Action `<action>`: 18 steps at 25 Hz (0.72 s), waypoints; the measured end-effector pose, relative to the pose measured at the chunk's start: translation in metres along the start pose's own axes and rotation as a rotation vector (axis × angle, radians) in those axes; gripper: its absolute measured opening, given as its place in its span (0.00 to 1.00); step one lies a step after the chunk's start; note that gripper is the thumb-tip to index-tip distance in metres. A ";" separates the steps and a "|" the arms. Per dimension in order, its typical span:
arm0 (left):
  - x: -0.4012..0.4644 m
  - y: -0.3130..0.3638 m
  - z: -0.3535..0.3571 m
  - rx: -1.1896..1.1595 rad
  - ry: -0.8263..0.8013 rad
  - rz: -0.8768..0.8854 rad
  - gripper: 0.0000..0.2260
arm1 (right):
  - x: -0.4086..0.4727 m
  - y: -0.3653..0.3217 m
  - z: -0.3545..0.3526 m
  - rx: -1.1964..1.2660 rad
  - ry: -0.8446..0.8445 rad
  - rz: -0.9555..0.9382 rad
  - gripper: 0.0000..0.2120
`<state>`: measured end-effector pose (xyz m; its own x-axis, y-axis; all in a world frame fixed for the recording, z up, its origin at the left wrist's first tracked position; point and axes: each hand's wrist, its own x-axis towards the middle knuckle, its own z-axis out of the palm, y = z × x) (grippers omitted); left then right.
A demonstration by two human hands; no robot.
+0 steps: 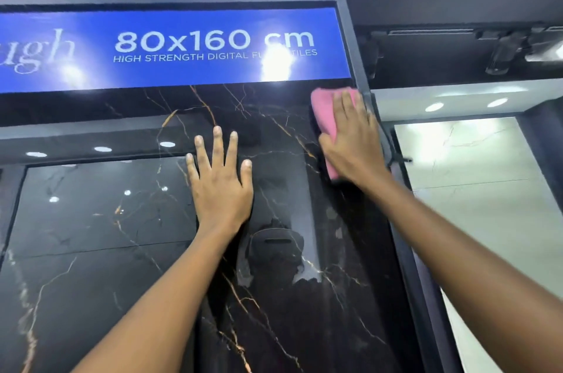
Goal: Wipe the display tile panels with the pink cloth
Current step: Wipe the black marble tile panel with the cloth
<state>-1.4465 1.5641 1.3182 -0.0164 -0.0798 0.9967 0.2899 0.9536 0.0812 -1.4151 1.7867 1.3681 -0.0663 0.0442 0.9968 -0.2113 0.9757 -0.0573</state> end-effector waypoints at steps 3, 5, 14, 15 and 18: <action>-0.001 0.001 0.001 0.017 -0.002 0.002 0.26 | -0.144 0.002 0.008 0.051 -0.032 -0.385 0.39; -0.002 0.001 -0.001 0.022 -0.003 0.000 0.25 | -0.164 0.022 0.007 -0.013 -0.169 -0.789 0.38; 0.003 -0.002 -0.014 -0.213 -0.035 0.023 0.27 | -0.044 -0.002 0.005 0.068 -0.063 -0.633 0.33; -0.003 -0.005 -0.016 -0.246 -0.051 0.025 0.26 | -0.088 0.000 0.010 0.067 -0.107 -0.773 0.32; -0.059 -0.014 -0.020 -0.163 -0.089 0.045 0.26 | -0.192 0.007 0.001 -0.007 -0.421 -1.228 0.35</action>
<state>-1.4302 1.5491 1.2585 -0.0821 -0.0058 0.9966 0.4432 0.8954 0.0417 -1.4051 1.7846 1.1765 -0.1339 -0.9434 0.3033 -0.3473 0.3313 0.8773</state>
